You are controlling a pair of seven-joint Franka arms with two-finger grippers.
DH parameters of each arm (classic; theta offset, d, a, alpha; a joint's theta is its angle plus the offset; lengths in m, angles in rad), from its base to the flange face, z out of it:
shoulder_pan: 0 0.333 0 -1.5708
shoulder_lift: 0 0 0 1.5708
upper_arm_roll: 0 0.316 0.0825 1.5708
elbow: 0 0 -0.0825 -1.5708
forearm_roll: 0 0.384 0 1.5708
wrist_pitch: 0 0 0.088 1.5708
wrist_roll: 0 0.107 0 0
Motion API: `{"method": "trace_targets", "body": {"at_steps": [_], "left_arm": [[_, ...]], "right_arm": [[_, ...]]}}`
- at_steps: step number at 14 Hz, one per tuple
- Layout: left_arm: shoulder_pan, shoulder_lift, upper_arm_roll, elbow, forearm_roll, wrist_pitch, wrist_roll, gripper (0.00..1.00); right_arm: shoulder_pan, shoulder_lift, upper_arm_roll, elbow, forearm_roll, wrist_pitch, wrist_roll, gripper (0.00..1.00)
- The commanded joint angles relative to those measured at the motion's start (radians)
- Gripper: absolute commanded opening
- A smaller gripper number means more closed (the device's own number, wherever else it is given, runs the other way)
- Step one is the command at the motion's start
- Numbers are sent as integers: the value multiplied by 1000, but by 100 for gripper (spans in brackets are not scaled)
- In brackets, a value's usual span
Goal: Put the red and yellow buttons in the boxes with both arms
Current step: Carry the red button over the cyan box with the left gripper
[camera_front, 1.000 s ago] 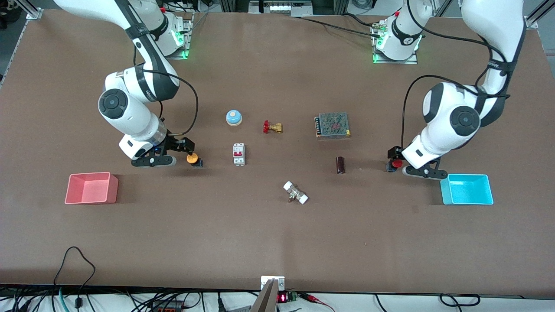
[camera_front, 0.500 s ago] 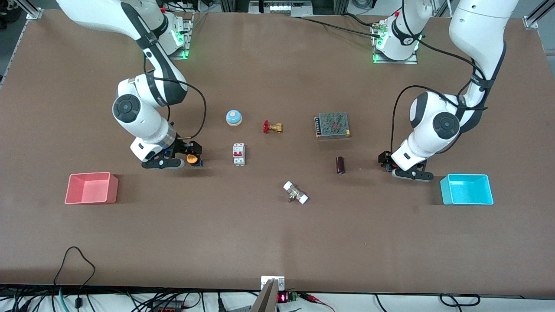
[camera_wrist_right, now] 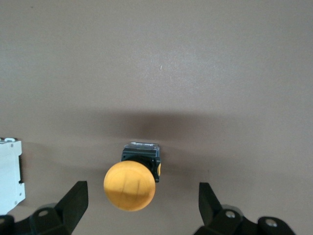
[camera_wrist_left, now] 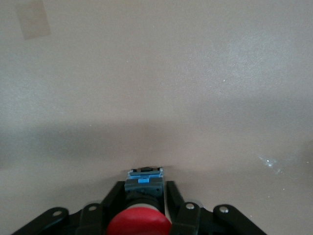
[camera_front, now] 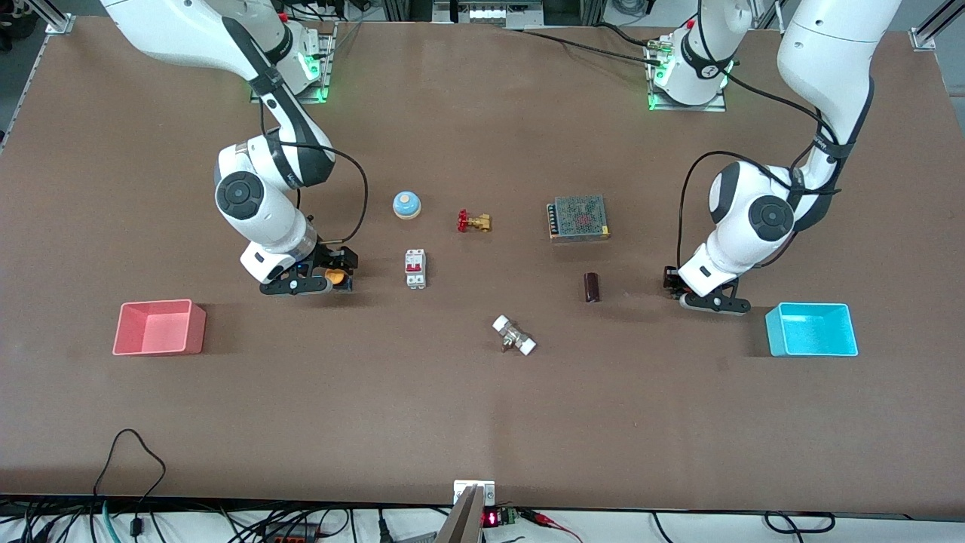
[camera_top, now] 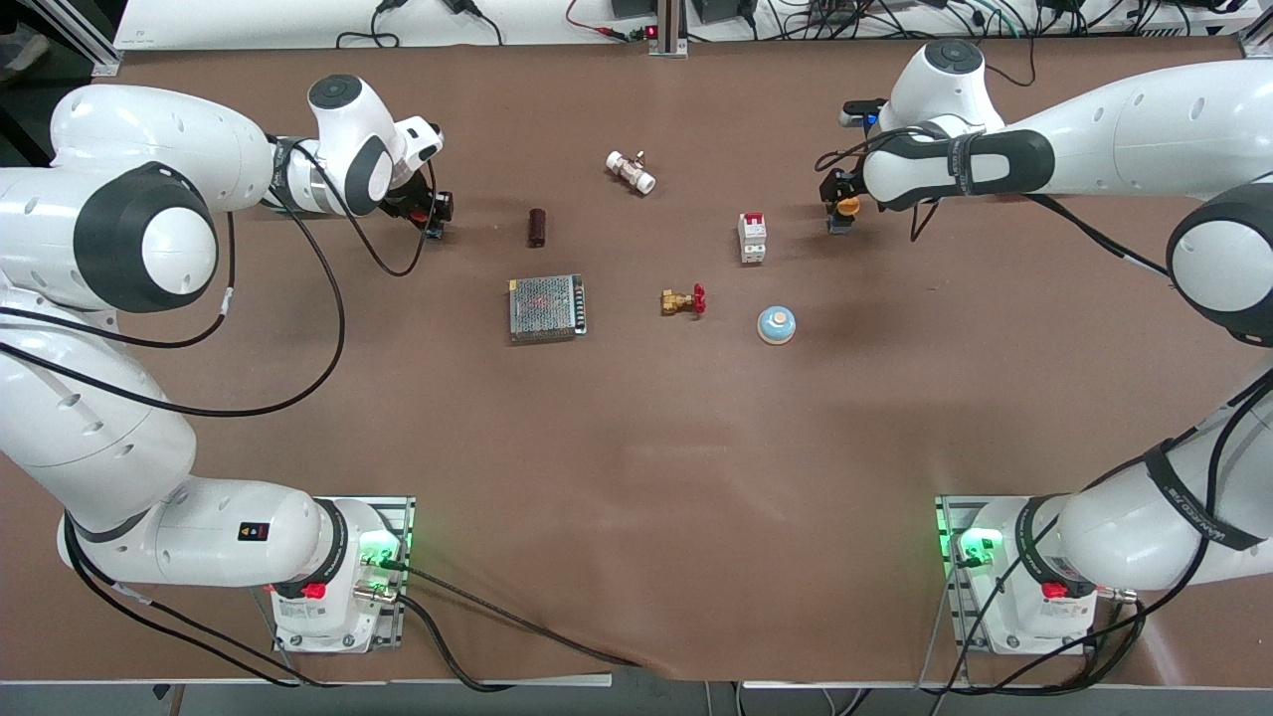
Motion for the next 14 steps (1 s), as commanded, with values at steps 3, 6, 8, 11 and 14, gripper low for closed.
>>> {"method": "trace_targets", "body": {"at_steps": [3,6,8,11,14], "left_arm": [[15,-60,13,77,11,-98,19,23],[41,-49,16,330,15,-421,49,23],[71,-20,22,491,15,-590,49,24],[162,65,28,625,18,-651,74,24],[223,130,32,645,18,-635,123,24]], "right_arm": [[22,22,0,4,-19,31,55,100],[27,33,0,15,-20,36,77,100],[27,34,0,18,-22,36,77,100],[24,36,0,20,-68,37,78,97],[22,39,0,27,-71,37,77,96]]}}
